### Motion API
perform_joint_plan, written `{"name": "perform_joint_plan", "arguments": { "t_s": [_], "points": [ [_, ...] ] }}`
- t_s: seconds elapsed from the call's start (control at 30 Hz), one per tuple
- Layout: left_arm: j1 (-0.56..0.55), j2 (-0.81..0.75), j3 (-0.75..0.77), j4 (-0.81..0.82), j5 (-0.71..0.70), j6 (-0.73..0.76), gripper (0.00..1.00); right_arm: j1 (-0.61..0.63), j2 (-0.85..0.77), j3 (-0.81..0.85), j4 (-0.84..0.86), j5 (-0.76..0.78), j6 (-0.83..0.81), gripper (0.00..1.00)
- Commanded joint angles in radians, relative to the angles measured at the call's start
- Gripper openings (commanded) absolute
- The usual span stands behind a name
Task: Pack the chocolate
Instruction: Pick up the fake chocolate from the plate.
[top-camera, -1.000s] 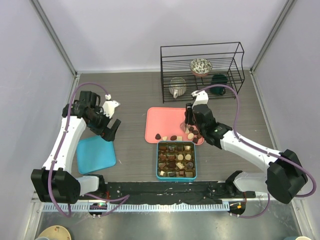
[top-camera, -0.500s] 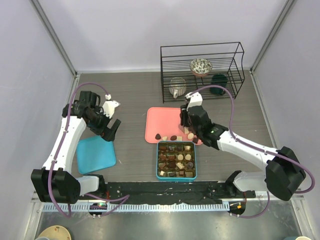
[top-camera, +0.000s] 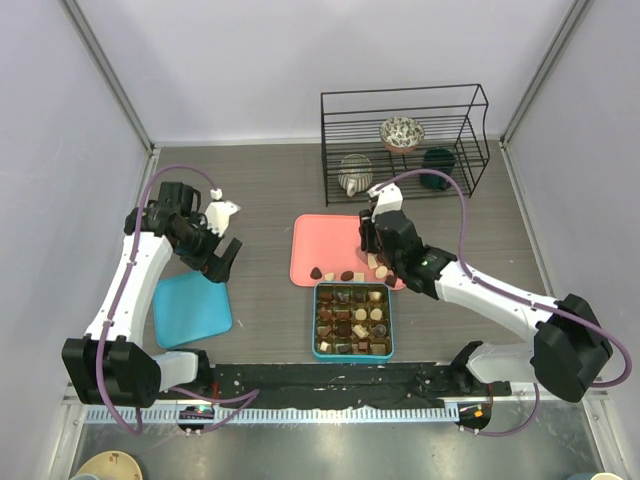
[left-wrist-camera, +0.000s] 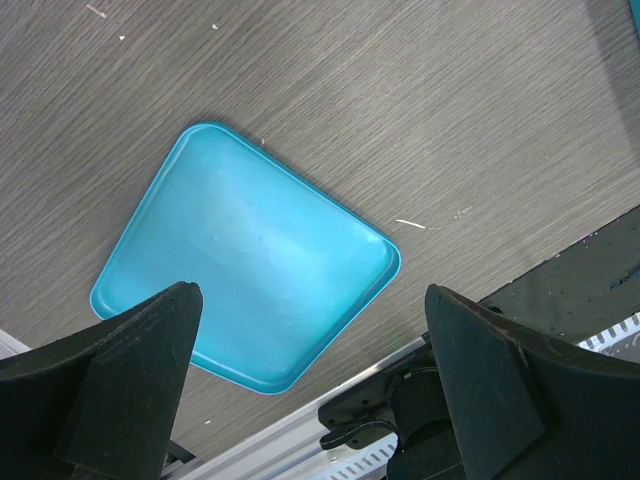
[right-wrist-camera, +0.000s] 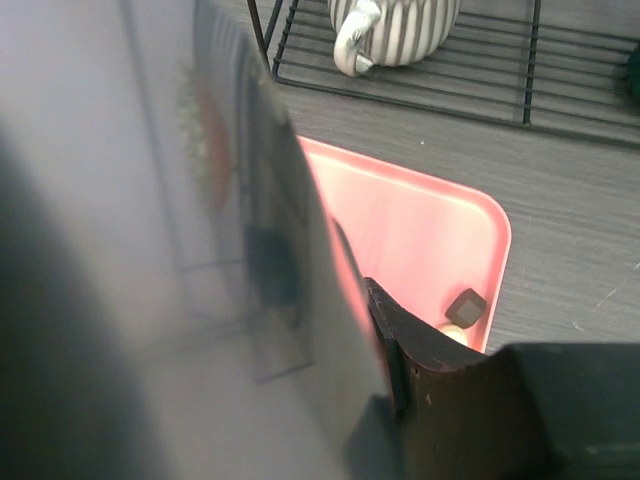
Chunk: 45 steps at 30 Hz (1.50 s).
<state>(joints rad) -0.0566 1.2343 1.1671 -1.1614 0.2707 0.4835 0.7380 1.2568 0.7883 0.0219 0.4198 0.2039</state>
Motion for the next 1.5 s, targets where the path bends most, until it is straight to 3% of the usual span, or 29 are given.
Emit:
{"name": "perform_joint_plan", "arguments": {
  "t_s": [0.0,0.93,1.47],
  "points": [
    [0.004,-0.025,0.019,0.002,0.009,0.015,1.0,0.006,-0.025,0.077,0.042,0.019,-0.04,0.43],
    [0.004,-0.035,0.009,-0.001,0.002,0.036,1.0,0.004,0.066,-0.014,0.11,0.06,0.011,0.43],
    [0.004,-0.033,-0.015,0.003,0.012,0.03,1.0,0.004,-0.03,-0.073,0.024,0.06,0.04,0.37]
  ]
}}
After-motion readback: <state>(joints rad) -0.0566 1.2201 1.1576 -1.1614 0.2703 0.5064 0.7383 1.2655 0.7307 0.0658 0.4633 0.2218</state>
